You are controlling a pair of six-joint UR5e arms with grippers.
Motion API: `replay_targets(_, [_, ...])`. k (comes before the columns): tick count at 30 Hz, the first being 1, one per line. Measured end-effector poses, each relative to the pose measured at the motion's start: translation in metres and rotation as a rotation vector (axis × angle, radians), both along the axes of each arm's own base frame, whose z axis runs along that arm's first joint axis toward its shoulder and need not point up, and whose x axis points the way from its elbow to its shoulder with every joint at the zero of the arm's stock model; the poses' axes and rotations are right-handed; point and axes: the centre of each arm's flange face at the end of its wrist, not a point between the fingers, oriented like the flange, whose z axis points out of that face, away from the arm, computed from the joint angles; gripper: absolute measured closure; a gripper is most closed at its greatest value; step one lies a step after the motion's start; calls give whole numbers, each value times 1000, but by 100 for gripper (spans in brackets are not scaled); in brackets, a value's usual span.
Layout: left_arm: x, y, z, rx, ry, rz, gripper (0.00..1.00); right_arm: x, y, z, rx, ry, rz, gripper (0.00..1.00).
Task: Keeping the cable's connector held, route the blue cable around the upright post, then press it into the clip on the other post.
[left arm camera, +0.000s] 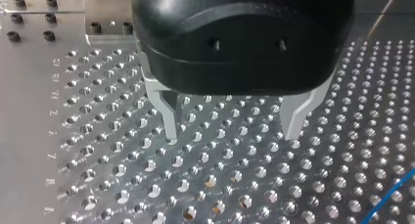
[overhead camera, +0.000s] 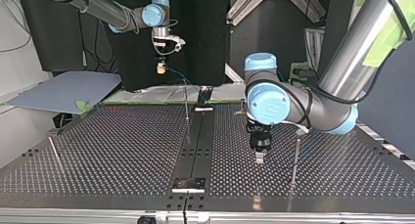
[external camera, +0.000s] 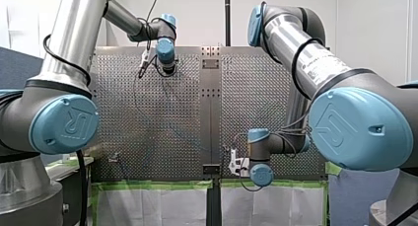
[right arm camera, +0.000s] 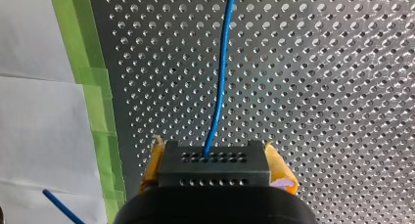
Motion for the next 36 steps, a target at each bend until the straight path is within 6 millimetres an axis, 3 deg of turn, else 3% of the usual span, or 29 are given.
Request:
replay_targets(6, [11, 4, -9, 3, -17, 32, 0, -1, -1, 0, -3, -2, -2, 100])
replay_targets(14, [22, 4, -40, 64, 27, 75, 0, -1, -2, 1, -5, -3, -4, 100])
replay_targets(24, [30, 6, -52, 83, 32, 93, 0, -2, -3, 0, -5, 0, -6, 100])
replay_targets(32, [38, -6, -94, 128, 91, 92, 0, -2, -3, 0, -5, -1, -6, 100])
replay_targets(36, [40, -5, -102, 141, 102, 102, 0, -3, -3, 0, -5, 0, -7, 100])
